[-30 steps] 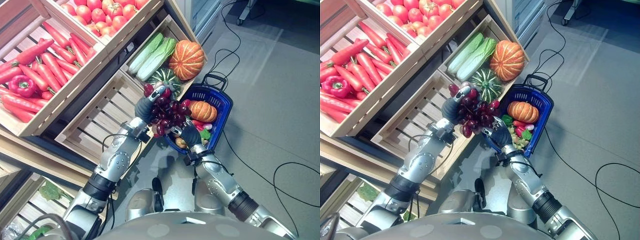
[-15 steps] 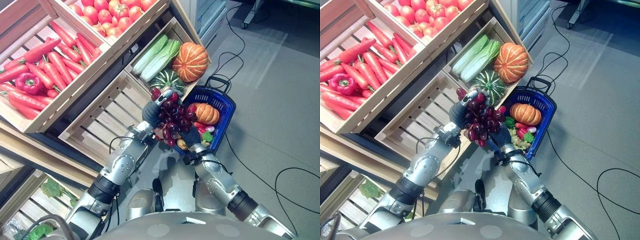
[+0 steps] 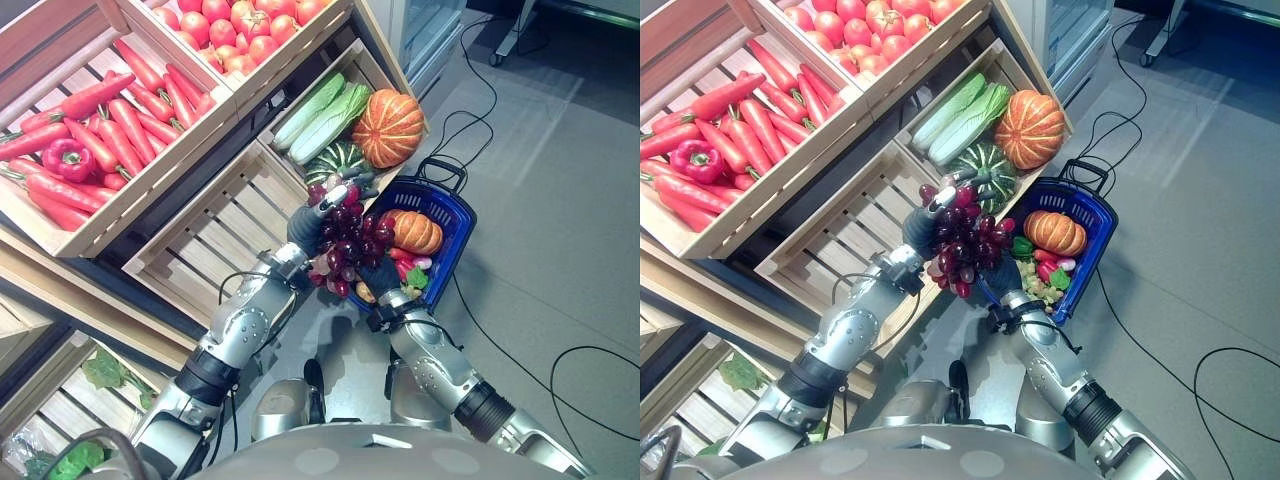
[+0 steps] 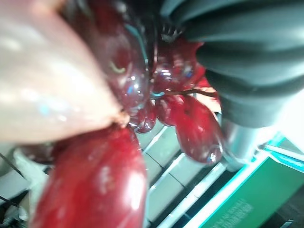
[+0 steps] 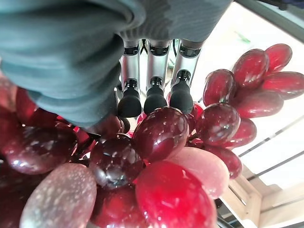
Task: Pick up fruits and vegetables into the basket
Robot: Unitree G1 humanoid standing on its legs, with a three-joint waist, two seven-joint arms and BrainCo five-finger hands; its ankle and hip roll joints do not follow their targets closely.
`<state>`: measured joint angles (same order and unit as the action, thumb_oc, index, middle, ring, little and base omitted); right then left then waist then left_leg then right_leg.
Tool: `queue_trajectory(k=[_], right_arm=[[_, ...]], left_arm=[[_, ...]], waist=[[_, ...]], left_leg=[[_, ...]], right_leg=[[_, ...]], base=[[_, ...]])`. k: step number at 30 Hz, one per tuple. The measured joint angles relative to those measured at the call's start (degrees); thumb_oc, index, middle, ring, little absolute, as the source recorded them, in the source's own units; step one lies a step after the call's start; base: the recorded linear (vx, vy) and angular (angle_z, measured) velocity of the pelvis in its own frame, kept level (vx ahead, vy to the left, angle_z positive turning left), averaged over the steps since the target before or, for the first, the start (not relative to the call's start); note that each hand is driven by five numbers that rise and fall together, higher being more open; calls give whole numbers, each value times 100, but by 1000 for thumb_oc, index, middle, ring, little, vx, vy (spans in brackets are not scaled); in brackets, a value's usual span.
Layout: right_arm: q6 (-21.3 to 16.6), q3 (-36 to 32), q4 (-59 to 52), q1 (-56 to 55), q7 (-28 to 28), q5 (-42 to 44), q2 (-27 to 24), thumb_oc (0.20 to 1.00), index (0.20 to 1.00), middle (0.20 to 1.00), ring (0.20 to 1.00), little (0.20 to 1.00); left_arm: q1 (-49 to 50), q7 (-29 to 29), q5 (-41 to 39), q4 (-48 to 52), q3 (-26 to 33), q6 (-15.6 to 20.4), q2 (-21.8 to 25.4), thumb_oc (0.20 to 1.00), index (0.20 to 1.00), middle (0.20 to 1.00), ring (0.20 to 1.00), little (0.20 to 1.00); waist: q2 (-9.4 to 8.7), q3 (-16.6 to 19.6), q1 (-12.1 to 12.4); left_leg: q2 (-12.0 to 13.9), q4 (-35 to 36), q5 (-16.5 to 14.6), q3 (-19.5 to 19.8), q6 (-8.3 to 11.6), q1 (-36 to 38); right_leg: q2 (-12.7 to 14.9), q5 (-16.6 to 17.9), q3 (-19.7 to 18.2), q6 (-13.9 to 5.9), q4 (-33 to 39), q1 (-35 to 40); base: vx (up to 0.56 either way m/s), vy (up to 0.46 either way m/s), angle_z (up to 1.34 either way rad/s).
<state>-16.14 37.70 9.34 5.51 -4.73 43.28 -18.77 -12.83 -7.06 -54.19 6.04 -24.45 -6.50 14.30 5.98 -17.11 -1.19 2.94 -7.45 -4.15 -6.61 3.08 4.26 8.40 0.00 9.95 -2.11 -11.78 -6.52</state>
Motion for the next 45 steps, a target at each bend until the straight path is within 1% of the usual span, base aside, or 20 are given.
queue_trajectory(k=[3,5,7,9,11,14,18,19,22,27,30,31,35,36,37,39,41,42,44,45], right_arm=[[-1,33,34,0,108,244,19,200,200,200,200,200],[-1,23,33,0,168,355,48,200,200,200,200,200],[0,-66,33,-20,286,517,79,200,200,200,200,200],[2,-226,32,-38,415,674,168,200,200,200,200,200],[19,-375,31,-37,554,861,253,200,200,200,200,200],[49,-423,32,-46,670,994,269,200,200,200,200,200],[84,-428,40,-72,675,1004,270,200,200,200,200,200],[84,-427,59,-73,675,1004,272,200,200,200,200,200],[73,-486,70,-126,672,997,272,200,200,200,200,200],[-51,-767,78,-226,616,954,266,200,200,200,200,200],[-141,-1015,78,-352,603,937,220,200,200,200,200,200],[-155,-1144,79,-405,600,933,199,200,200,200,200,200],[-318,-1593,92,-495,600,917,82,200,200,200,200,200],[-424,-1876,109,-490,614,917,76,200,200,200,200,200],[-453,-1954,114,-477,617,918,50,200,200,200,200,200],[-586,-2214,244,-322,700,960,-108,200,200,200,200,200],[-620,-2528,436,3,754,1045,-238,200,200,200,200,200],[-621,-2658,495,160,761,1159,-332,200,200,200,200,200],[-621,-2845,614,447,763,1258,-440,200,200,200,200,200],[-620,-2948,670,584,761,1316,-503,200,200,200,200,200]], left_arm=[[-68,486,1513,-10,-32,9,80,1000,1000,1000,1000,1000],[-69,740,2250,-13,-35,29,284,1000,1000,1000,1000,1000],[-58,885,2597,-12,71,74,401,1000,1000,1000,1000,1000],[-37,1079,2852,-8,270,264,500,1000,1000,1000,1000,1000],[-39,1305,2942,44,560,457,508,1000,1000,1000,1000,1000],[-69,1726,2934,144,800,766,507,1000,1000,1000,1000,1000],[-117,2193,2820,265,909,1368,375,1000,1000,1000,1000,1000],[-151,2319,2810,293,918,1549,337,1000,1000,1000,1000,1000],[-203,2604,2807,465,950,1912,142,1000,1000,1000,1000,1000],[-259,2935,2765,496,965,2149,-50,1000,1000,1000,1000,1000],[-168,2873,2530,500,970,2439,-77,1000,1000,1000,1000,1000],[-75,2805,2435,501,968,2460,-90,1000,1000,1000,1000,1000],[293,2244,1987,447,918,2196,-81,1000,1000,1000,1000,1000],[429,1710,1625,293,807,1780,-74,1000,1000,1000,1000,1000],[471,1570,1524,203,749,1647,-71,1000,1000,1000,1000,1000],[663,864,1190,-255,549,1125,27,1000,1000,1000,1000,1000],[710,381,1141,-811,331,629,156,1000,1000,1000,1000,1000],[747,199,1145,-1045,248,493,238,1000,1000,1000,1000,1000],[834,0,1160,-1242,226,380,335,1000,1000,1000,1000,1000],[859,-105,1157,-1315,226,283,399,1000,1000,1000,1000,1000]], waist=[[1,0,-24],[4,2,-37],[8,4,-28],[13,7,-31],[30,15,-39],[118,33,-74],[290,89,-116],[330,109,-172],[395,149,-241],[410,152,-334],[416,148,-343],[424,143,-341],[430,124,-302],[433,24,-288],[461,-31,-287],[403,-268,-279],[414,-578,-283],[416,-766,-281],[421,-1081,-279],[421,-1218,-229]], left_leg=[[3,-5,0,2,0,1],[6,-5,1,2,1,6],[4,-5,2,1,3,10],[-5,-6,3,-4,3,15],[-10,-3,3,-18,2,25],[-20,21,8,-41,-2,62],[-26,100,18,-105,-8,146],[-26,105,18,-105,-8,148],[-26,129,20,-126,-7,192],[-33,160,57,-130,-3,221],[-35,178,87,-119,3,212],[-37,176,92,-111,4,204],[-65,162,151,-94,5,-22],[-82,150,194,-49,11,-172],[-84,133,206,-32,12,-210],[-92,2,209,-17,15,-531],[-97,-168,238,3,33,-870],[-90,-241,239,27,36,-1021],[-80,-336,256,54,58,-1177],[-74,-341,272,55,60,-1260]], right_leg=[[10,-3,-6,-4,-4,-1],[8,-3,-8,-1,-23,-3],[16,-5,-9,-3,-20,-3],[28,-7,-13,-7,-23,-2],[37,-9,-19,-11,-23,-1],[43,-13,-59,-16,-27,3],[38,-29,-121,-38,-38,17],[38,-34,-121,-44,-44,17],[35,-45,-142,-47,-72,20],[49,-78,-147,-52,-155,0],[57,-94,-137,-29,-202,-30],[61,-103,-129,-19,-221,-40],[94,-96,-122,-29,-334,-302],[114,-75,-114,-1,-344,-431],[116,-64,-100,9,-345,-450],[137,-53,-75,25,-463,-737],[175,-7,-48,90,-579,-1043],[178,3,-32,106,-625,-1171],[164,25,-1,143,-652,-1285],[163,26,0,144,-686,-1384]], base=[[0,0,0],[35,11,-1],[52,26,1],[57,41,0],[55,66,-1],[46,41,-4],[33,2,-8],[48,-17,0],[37,-23,-3],[5,-18,0],[-45,-58,3],[-115,-66,2],[-211,-58,4],[-212,-45,9],[-305,-67,10],[-272,-60,4],[-221,-60,5],[-195,-67,9],[-138,-47,8],[-127,-35,1]])
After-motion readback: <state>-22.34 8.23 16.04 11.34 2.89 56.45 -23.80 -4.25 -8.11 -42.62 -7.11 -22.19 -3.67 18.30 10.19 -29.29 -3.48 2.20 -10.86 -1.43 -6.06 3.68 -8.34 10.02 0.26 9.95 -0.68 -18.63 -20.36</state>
